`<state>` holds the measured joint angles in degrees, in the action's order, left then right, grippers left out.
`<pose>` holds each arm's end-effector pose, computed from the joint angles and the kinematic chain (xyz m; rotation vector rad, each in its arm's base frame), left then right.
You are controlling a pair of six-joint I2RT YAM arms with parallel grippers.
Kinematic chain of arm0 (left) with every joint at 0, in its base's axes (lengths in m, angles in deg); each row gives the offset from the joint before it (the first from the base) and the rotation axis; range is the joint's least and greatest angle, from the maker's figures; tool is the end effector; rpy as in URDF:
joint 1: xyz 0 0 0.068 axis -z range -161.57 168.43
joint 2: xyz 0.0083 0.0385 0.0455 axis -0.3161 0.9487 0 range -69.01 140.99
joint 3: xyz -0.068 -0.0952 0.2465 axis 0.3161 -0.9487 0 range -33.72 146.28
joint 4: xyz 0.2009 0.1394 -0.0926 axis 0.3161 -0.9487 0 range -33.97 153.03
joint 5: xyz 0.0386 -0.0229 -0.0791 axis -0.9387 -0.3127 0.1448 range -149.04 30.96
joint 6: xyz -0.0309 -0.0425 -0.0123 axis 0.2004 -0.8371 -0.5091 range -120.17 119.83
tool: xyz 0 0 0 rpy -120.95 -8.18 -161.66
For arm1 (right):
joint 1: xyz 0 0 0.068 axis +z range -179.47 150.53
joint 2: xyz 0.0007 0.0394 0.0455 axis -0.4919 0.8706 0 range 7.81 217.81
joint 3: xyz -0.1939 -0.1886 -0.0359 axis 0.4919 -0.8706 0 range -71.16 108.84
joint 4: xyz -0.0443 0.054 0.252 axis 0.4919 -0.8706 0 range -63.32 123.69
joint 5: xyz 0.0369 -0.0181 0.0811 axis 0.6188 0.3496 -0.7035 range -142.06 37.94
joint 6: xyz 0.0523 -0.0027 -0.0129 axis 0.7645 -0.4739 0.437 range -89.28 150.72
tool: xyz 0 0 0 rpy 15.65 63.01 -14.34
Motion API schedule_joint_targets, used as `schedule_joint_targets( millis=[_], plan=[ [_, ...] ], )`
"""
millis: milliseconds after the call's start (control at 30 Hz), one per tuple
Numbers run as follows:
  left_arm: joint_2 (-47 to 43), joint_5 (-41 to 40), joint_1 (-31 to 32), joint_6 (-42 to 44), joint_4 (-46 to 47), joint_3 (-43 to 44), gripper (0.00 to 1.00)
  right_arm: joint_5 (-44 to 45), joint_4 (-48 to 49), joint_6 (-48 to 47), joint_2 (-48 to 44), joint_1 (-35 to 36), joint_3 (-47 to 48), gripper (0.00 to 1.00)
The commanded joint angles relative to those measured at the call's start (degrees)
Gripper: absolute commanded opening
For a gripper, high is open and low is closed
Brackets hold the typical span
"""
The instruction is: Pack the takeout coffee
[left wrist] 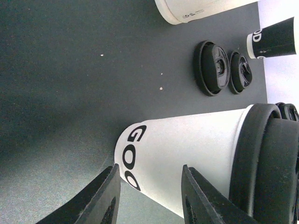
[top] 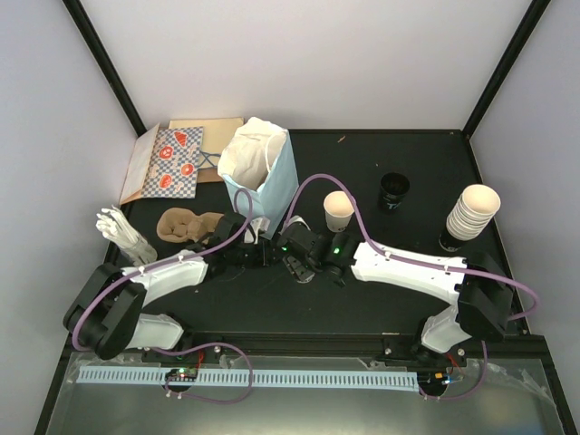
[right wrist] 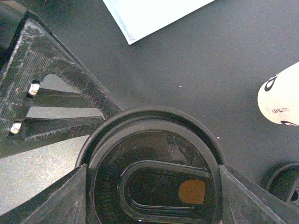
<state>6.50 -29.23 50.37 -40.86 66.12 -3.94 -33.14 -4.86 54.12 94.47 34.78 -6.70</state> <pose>0.1986 -0.1448 0.1644 0.1007 2.5252 -1.1902 0.1437 0.2714 0.2461 -0.7848 2.4248 0.1542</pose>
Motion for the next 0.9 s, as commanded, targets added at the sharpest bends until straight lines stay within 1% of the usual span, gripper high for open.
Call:
schedule_joint_targets(
  millis=[0,233,433,567,700,867],
  plan=[
    [0.2,0.8,-0.2,0.2,2.3,1.0,0.38,-1.4,-1.2,1.5,1.9,0.0,0.3,0.71],
    [-1.7,-1.5,-0.1,-0.9,2.0,-1.0,0.38,-4.3,-1.6,2.1,2.1,-0.9,-1.6,0.71],
    [-8.9,-4.3,-0.3,-1.3,-0.2,-2.9,0.39,-7.1,-2.6,1.3,1.2,-0.9,-2.7,0.71],
    [-13.6,-5.8,-0.5,-1.4,-3.0,-3.3,0.38,-9.8,-2.6,-1.3,0.3,-0.9,-4.0,0.7],
    [-16.8,-5.1,-0.9,-2.0,-4.2,-3.7,0.39,-14.0,-2.6,-4.7,-0.5,-0.9,-5.0,0.71],
    [-18.4,-3.9,-0.9,-2.2,-5.5,-3.6,0.39,-16.3,-4.0,-7.1,-0.7,-0.9,-5.1,0.7]
  ],
)
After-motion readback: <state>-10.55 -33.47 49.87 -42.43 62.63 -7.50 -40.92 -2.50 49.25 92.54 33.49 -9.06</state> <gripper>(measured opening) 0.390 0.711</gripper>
